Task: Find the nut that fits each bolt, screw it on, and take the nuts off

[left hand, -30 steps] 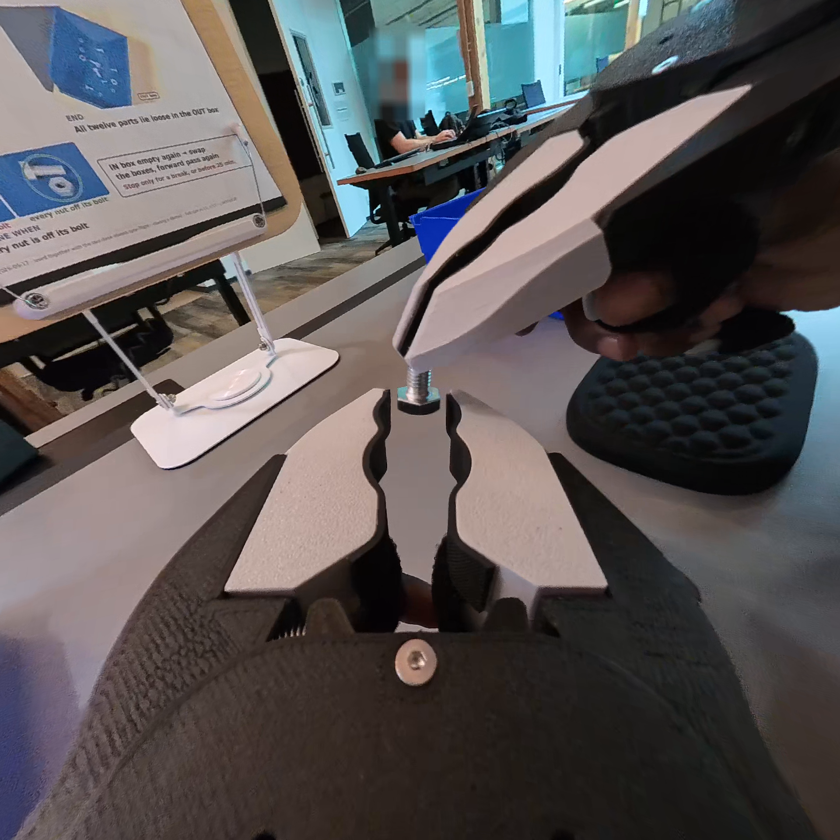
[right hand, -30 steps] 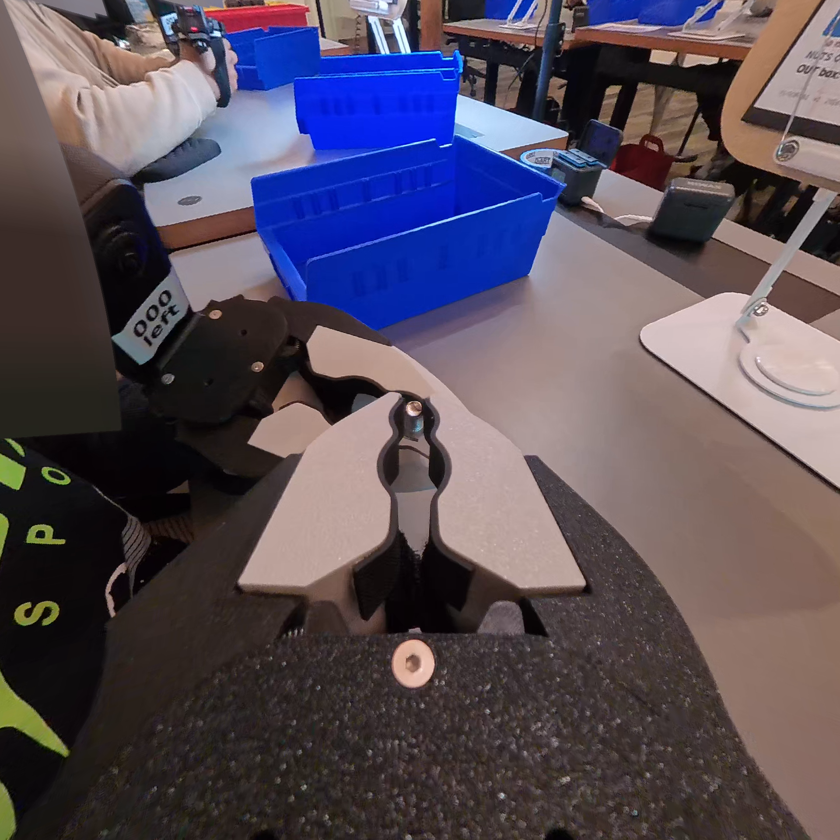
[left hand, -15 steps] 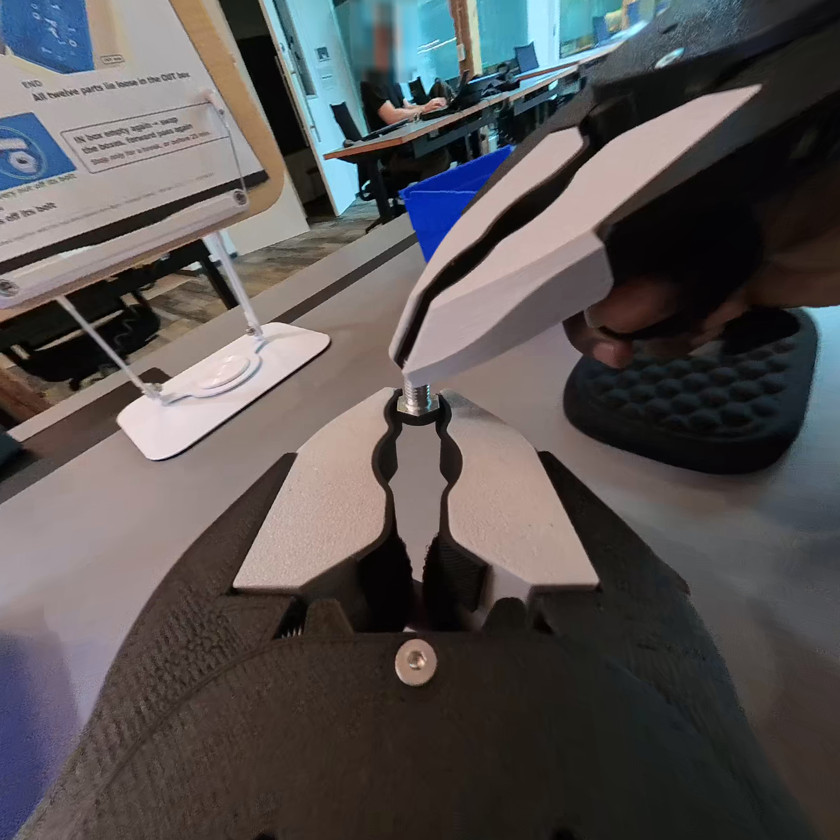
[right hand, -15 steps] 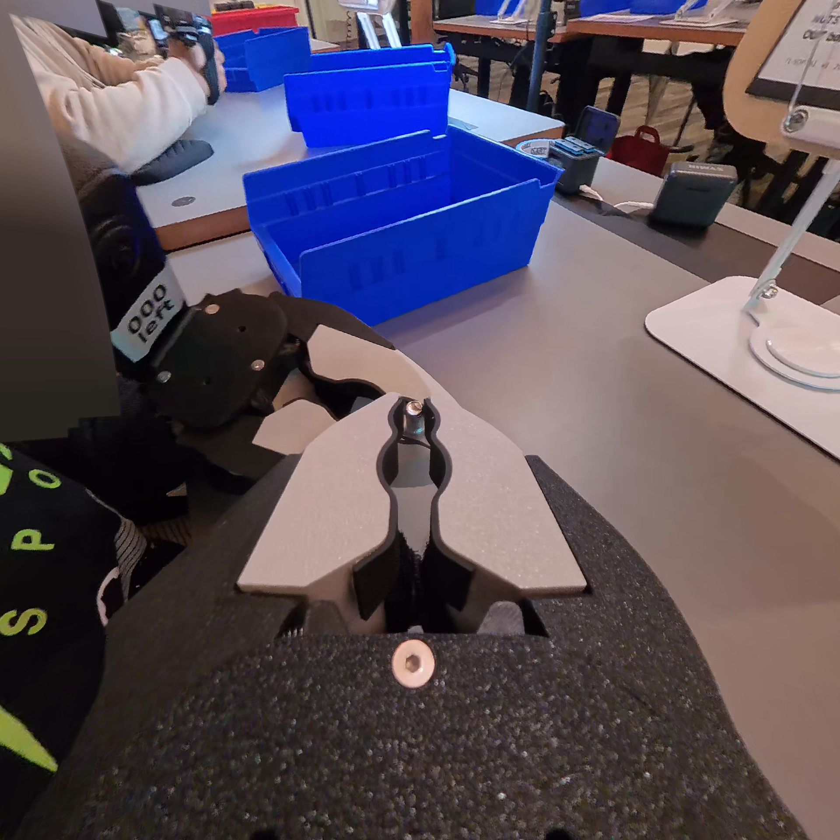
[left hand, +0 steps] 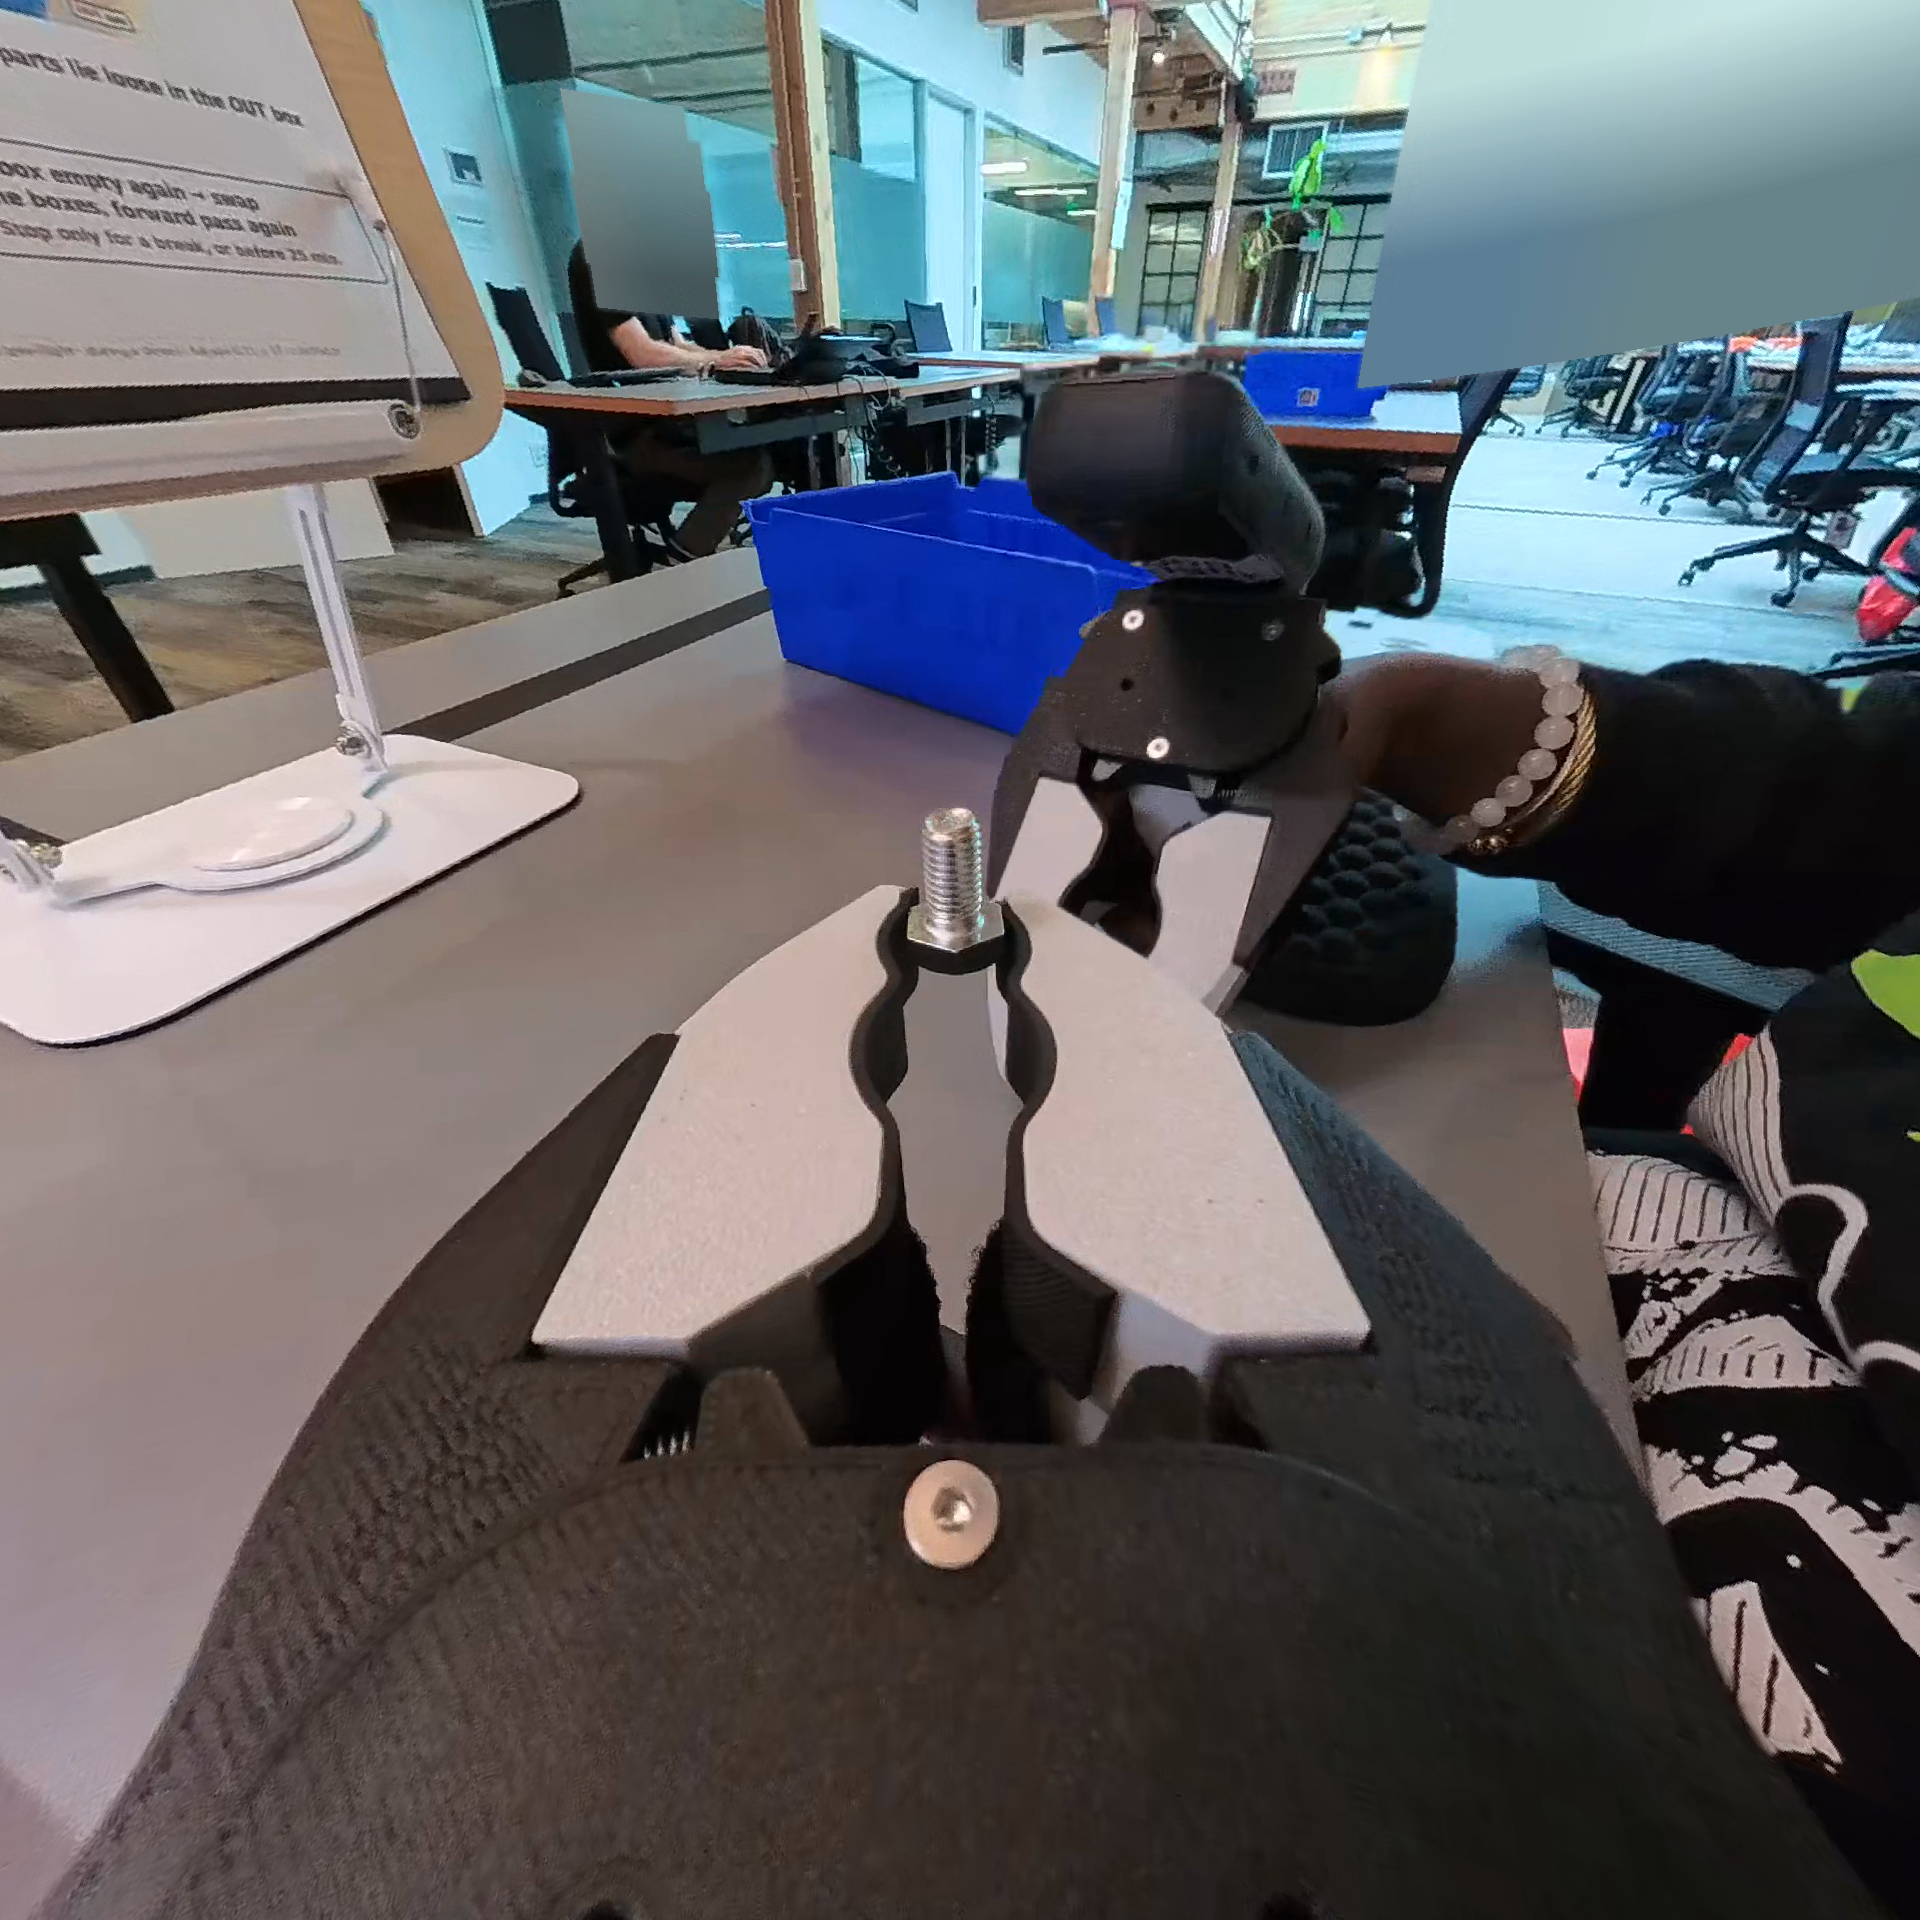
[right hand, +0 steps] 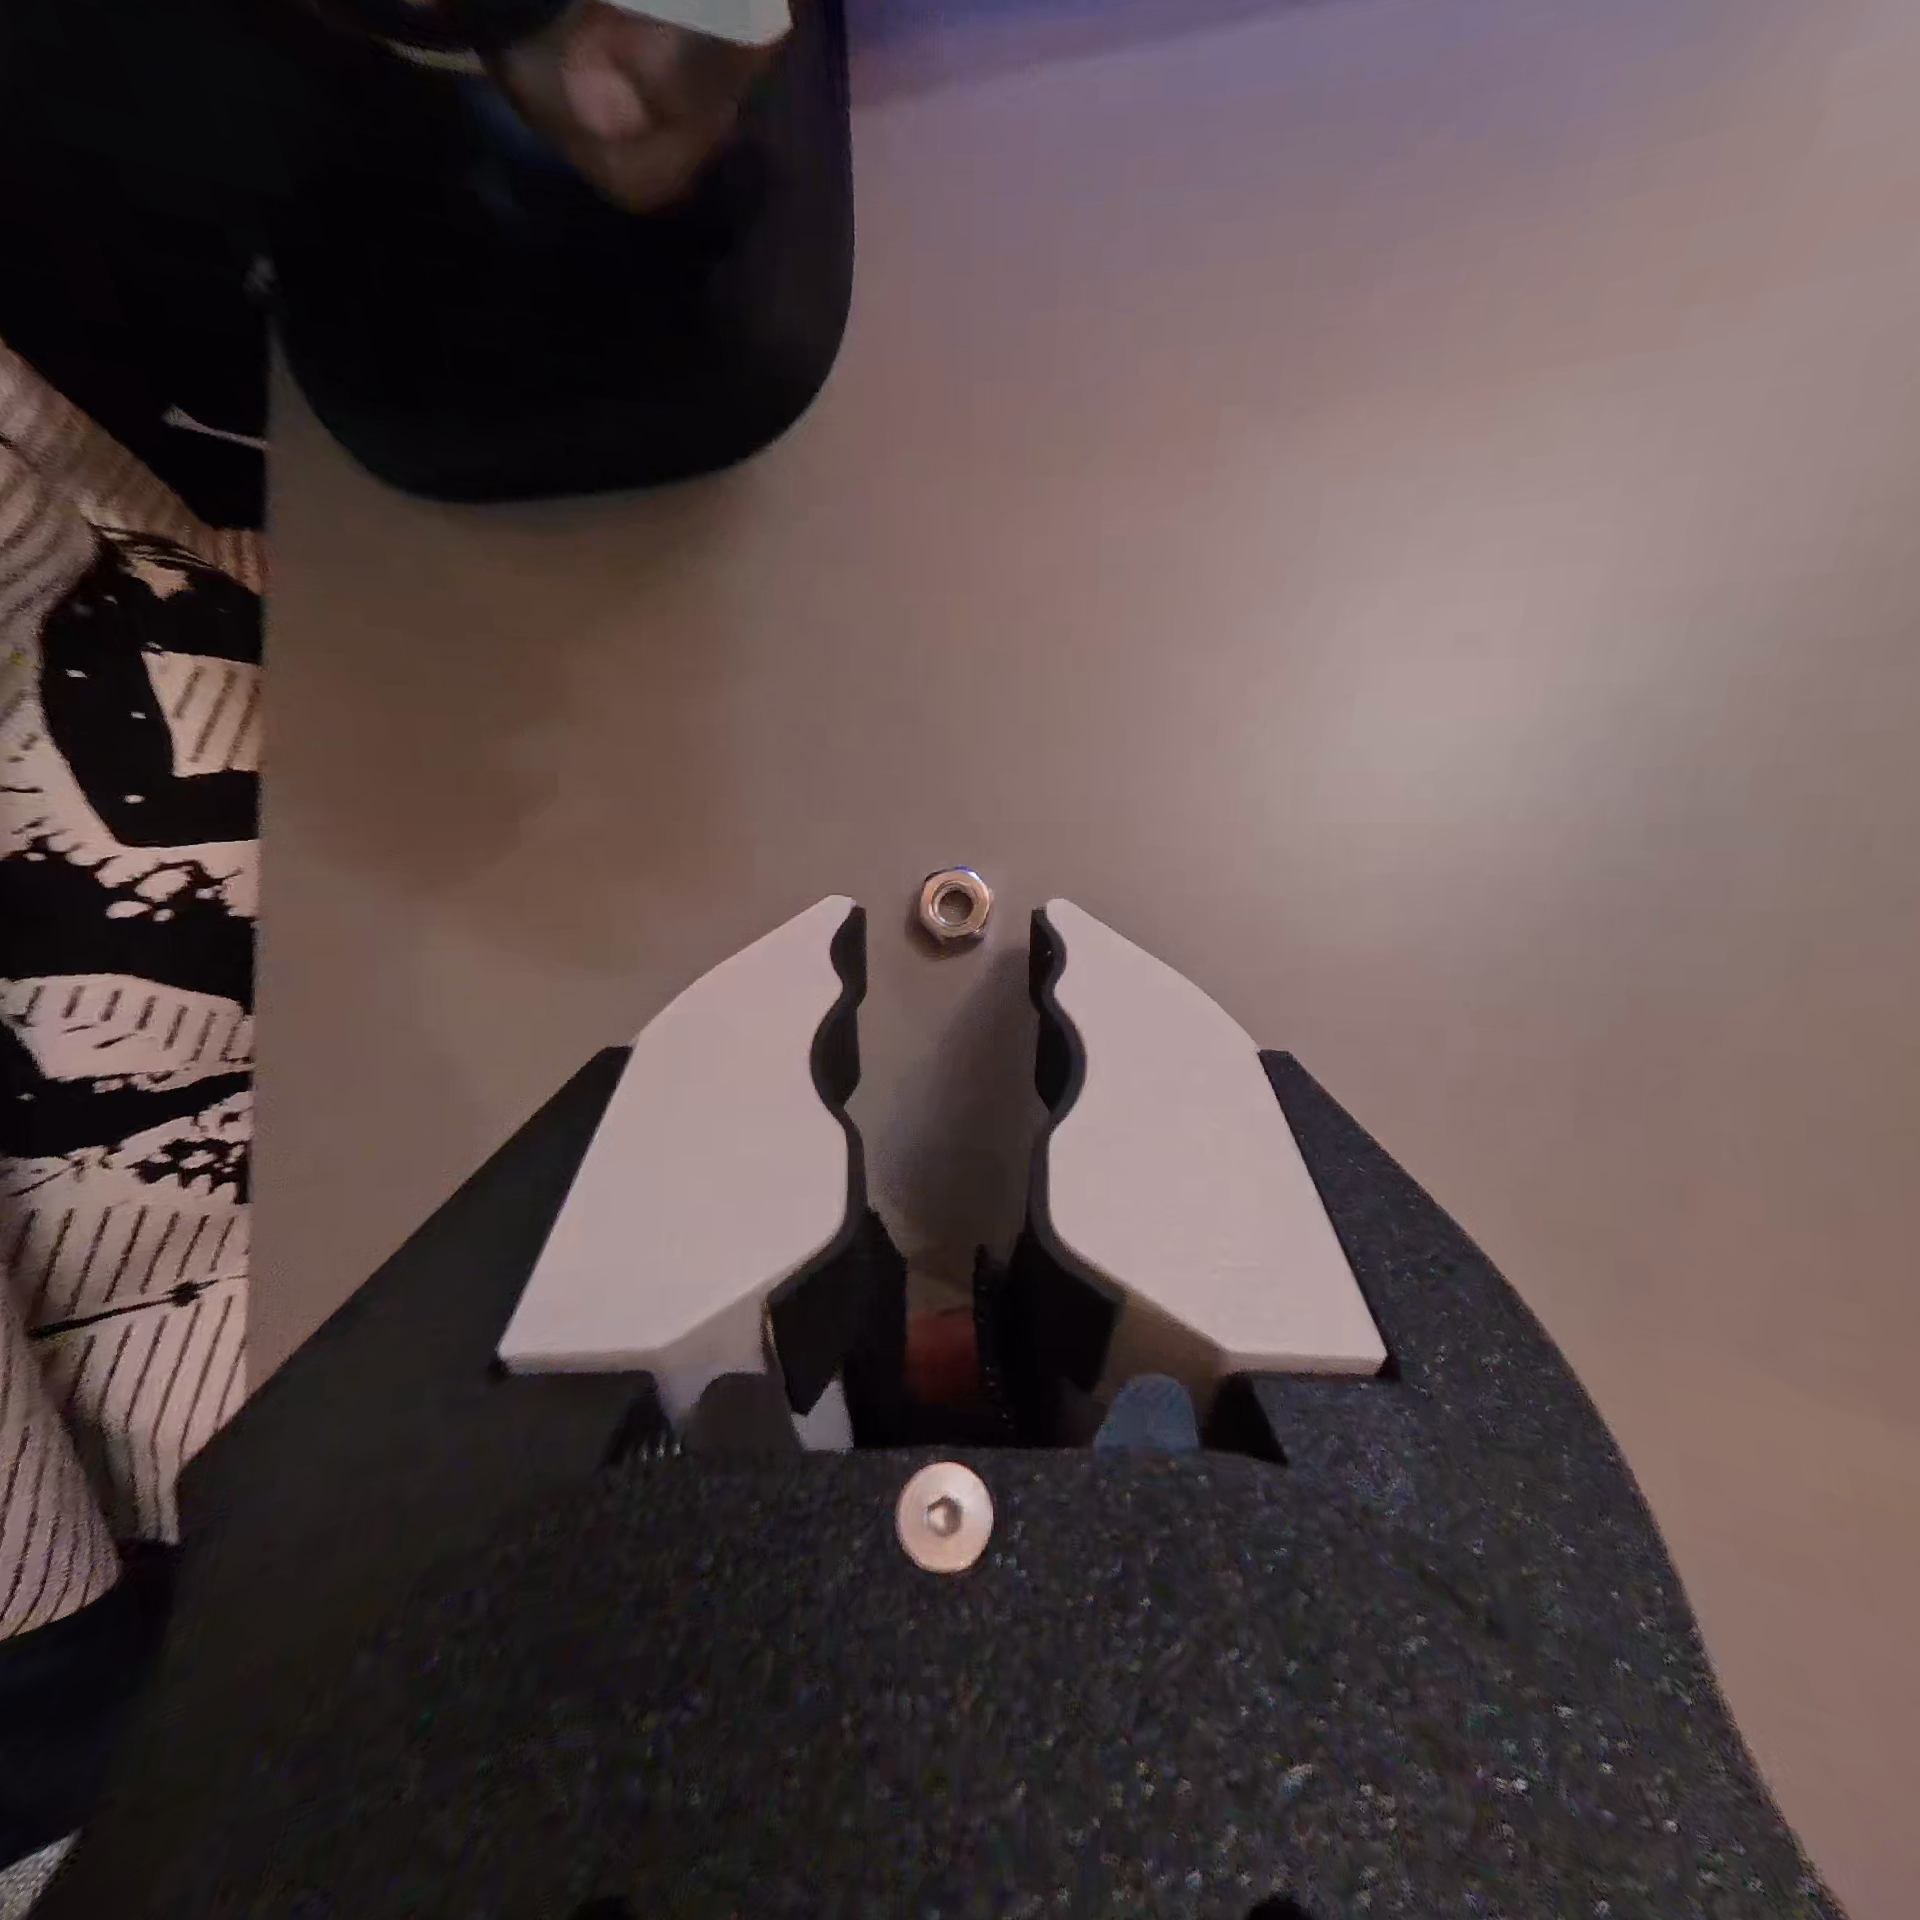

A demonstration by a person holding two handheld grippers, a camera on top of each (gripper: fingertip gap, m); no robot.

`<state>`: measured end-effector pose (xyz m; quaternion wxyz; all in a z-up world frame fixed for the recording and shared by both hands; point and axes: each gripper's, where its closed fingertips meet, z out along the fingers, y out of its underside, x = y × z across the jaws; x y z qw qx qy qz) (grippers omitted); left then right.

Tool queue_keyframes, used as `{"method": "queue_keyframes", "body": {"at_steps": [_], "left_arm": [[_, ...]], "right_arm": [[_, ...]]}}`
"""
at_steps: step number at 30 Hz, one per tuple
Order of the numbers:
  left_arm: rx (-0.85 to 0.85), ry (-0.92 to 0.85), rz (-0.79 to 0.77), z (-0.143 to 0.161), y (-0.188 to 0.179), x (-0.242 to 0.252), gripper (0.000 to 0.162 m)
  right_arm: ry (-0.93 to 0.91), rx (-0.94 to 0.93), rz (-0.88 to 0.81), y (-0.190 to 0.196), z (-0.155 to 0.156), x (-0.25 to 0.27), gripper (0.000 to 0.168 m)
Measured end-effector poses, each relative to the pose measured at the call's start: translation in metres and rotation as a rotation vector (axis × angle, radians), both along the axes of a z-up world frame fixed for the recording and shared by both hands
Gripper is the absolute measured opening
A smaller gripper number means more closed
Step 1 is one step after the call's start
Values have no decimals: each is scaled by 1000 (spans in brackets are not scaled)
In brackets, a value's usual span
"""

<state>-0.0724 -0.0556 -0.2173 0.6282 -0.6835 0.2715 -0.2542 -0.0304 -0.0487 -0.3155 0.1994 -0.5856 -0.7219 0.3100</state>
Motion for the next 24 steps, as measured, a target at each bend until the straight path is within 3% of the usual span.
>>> {"method": "queue_keyframes", "body": {"at_steps": [15,24], "left_arm": [[0,6,16,-2,1,-2,15],[2,47,-39,-6,-3,7,14]], "right_arm": [[-63,66,-157,2,-7,-2,18],[18,113,-111,4,3,-4,14]]}}
